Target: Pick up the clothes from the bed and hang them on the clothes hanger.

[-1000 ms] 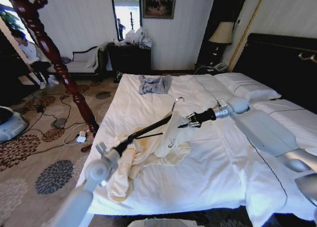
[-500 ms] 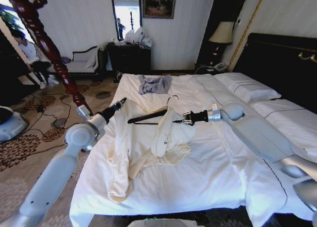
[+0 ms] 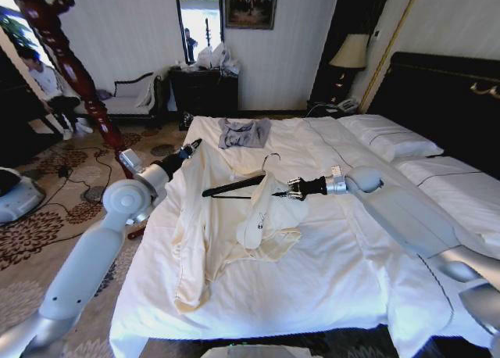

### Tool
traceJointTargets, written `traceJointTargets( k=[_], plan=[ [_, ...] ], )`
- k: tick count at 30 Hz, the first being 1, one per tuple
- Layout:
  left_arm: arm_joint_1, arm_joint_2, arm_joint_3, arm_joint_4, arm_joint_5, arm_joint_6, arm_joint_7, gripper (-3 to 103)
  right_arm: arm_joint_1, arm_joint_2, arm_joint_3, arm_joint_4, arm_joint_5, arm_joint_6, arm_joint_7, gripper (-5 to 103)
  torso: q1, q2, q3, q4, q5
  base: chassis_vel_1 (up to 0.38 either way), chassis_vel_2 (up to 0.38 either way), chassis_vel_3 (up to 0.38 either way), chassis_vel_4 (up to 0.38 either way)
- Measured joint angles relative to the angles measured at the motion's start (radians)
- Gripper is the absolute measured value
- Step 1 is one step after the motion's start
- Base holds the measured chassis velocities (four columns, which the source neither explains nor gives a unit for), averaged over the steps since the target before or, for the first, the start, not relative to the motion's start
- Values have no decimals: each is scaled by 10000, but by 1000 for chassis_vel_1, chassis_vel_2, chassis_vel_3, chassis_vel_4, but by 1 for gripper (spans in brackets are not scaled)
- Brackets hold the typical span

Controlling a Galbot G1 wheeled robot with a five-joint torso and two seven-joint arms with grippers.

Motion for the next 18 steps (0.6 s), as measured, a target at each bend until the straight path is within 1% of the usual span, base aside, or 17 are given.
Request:
traceJointTargets(
  k=[2, 6, 7, 9, 12, 18],
  plan=[
    [63, 0, 0, -106, -7, 19, -4, 0, 25, 2, 0, 28, 7, -52, 119, 17, 0, 0, 0, 1, 0, 0, 0, 0, 0],
    [286, 71, 29, -720, -133, 72, 8, 0, 168, 0, -19, 169, 188, -260, 794, 17, 0, 0, -1, 0, 0, 0, 0, 0, 0],
    [286, 71, 29, -720, -133, 72, 8, 0, 168, 0, -19, 169, 188, -260, 794, 17, 0, 0, -1, 0, 0, 0, 0, 0, 0],
    [315, 62, 136, -982, -148, 72, 100, 0, 188, -23, -99, 282, 481, -389, 1137, 18, -1, 1, -1, 1, 0, 0, 0, 0, 0],
    [278, 19, 228, -1044, -149, 58, 177, 0, 188, -24, -151, 341, 579, -433, 1224, 17, -1, 0, -1, 1, 0, 0, 0, 0, 0],
    [-591, -185, 527, -746, -389, -120, 399, 0, 49, 62, -287, 675, 791, -488, 1561, 17, 0, 0, 0, -2, 0, 0, 0, 0, 0]
  ],
)
